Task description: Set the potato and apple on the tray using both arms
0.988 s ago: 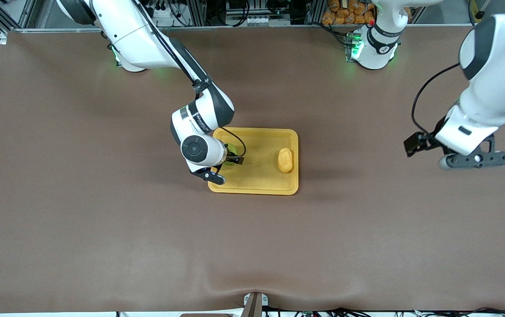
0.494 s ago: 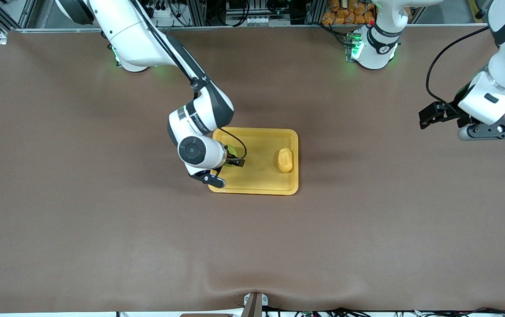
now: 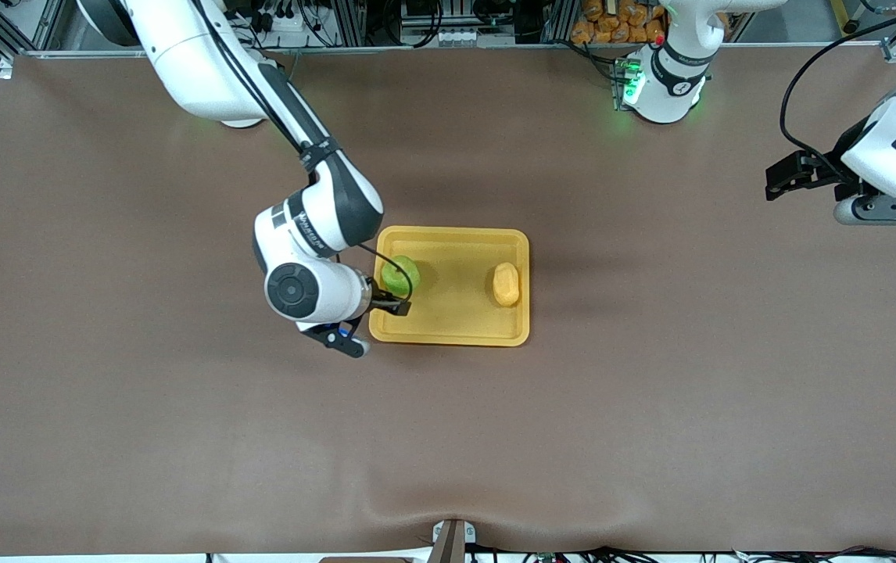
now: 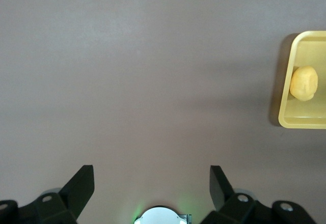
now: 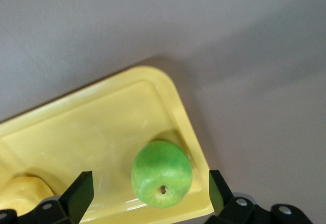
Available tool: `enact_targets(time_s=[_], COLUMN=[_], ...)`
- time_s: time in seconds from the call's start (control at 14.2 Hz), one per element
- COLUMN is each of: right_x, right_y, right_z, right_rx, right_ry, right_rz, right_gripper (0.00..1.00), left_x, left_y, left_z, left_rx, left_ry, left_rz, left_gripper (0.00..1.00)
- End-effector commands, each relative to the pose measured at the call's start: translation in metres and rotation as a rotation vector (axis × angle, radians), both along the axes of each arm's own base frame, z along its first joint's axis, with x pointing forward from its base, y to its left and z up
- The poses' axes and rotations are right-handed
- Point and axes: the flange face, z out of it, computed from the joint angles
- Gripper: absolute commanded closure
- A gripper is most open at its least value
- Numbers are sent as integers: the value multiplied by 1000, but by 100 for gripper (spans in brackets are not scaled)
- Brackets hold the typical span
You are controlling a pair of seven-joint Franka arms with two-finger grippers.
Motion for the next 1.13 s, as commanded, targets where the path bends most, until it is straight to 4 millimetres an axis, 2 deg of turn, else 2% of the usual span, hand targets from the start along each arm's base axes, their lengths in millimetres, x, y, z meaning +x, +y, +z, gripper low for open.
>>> enact_targets(time_s=[0.0,0.21,0.28,0.49,0.64,0.78,1.06], right_x=[22,48,57,75,80,81,82], right_y=[-22,-63,-80,-130,-150,-160,-187], right_z=[22,46,55,58,65,93,124], right_rx=[-5,8,13,12,9,-9,-31], right_ry=[-28,-44,-48,-39,-56,-118,-159], right_rz=[-13,-67,-90,-160,-161,-93,-98], right_gripper=[0,0,0,0,0,0,0], left_x=[-5,-6,-9,-3,-4,-4,-2], left_y=[4,7,7,2,2,2,-2], left_z=[10,13,21,32,32,32,28], left_rx=[-6,-7,-7,-21,-28,-27,-20], left_ry=[3,-1,-22,-79,-77,-79,-64], left_rz=[-45,-76,-77,-67,-63,-65,-88], left_gripper=[0,0,0,0,0,0,0])
